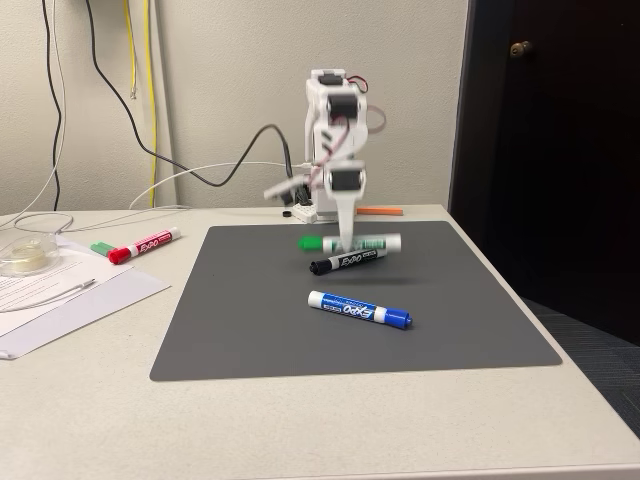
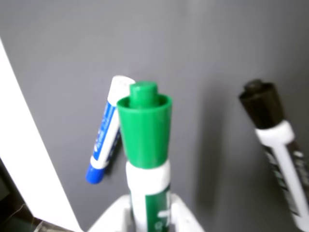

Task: Pick up the green marker.

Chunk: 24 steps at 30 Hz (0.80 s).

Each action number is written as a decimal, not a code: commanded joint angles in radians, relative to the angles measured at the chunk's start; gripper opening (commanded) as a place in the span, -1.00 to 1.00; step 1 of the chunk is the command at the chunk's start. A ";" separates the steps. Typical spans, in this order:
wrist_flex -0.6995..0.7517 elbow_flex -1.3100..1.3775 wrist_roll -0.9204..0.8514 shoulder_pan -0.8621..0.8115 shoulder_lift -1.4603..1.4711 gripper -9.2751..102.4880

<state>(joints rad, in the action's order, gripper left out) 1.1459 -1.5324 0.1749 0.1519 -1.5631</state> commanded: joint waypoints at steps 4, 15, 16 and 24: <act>0.124 0.006 0.006 -0.026 -0.341 -0.83; 0.075 -0.083 -0.173 -0.114 -0.650 -0.83; 0.064 -0.087 -0.183 -0.118 -0.664 -0.83; -0.143 -0.273 -0.209 -0.161 -0.913 -0.83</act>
<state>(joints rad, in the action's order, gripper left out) 1.0723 -1.7227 -0.0276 0.0153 -2.3255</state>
